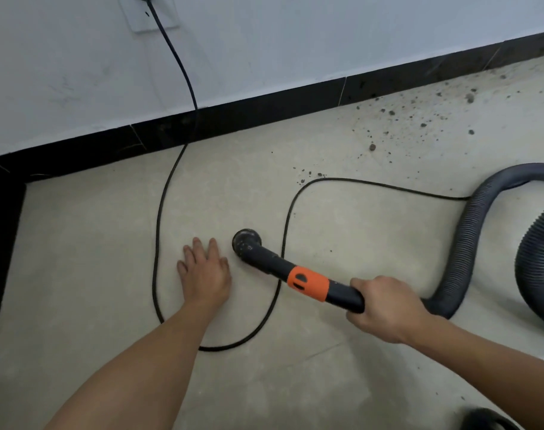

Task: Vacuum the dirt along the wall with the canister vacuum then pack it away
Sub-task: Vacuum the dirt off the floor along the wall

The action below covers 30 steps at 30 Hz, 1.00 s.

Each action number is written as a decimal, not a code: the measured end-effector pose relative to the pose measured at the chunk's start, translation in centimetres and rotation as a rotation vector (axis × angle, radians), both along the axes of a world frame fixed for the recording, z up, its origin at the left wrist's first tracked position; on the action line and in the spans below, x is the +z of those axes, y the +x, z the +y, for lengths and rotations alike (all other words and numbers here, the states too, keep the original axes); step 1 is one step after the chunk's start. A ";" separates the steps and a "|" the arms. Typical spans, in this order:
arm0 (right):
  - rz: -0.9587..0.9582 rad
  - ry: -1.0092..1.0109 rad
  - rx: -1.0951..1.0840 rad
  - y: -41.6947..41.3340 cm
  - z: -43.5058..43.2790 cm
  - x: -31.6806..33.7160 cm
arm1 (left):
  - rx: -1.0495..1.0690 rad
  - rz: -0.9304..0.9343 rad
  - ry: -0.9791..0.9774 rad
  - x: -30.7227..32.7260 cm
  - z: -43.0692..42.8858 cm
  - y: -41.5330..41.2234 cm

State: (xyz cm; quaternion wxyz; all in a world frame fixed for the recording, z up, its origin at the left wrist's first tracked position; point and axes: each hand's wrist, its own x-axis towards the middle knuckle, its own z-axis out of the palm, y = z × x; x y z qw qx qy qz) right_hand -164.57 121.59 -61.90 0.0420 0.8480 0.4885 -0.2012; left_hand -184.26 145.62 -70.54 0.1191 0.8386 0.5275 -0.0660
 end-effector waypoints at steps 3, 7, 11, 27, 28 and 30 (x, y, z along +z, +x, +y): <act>-0.006 0.064 -0.112 1.3 1.9 -0.4 | -0.050 0.022 -0.013 0.1 -0.4 1.2; 0.035 0.158 -0.462 5.4 2.9 0.0 | -0.110 0.048 -0.016 0.5 -0.7 2.8; 0.018 0.178 -0.537 5.2 2.2 -0.7 | -0.123 0.065 -0.033 0.5 -1.0 3.4; 0.074 0.177 -0.430 5.2 9.1 -1.3 | -0.137 0.051 -0.044 0.0 -1.5 2.8; 0.063 0.185 -0.474 5.8 9.4 -1.2 | -0.142 0.053 -0.053 0.0 -1.4 2.8; 0.054 0.190 -0.539 6.9 10.0 -1.0 | -0.148 0.060 -0.071 0.0 -1.4 2.7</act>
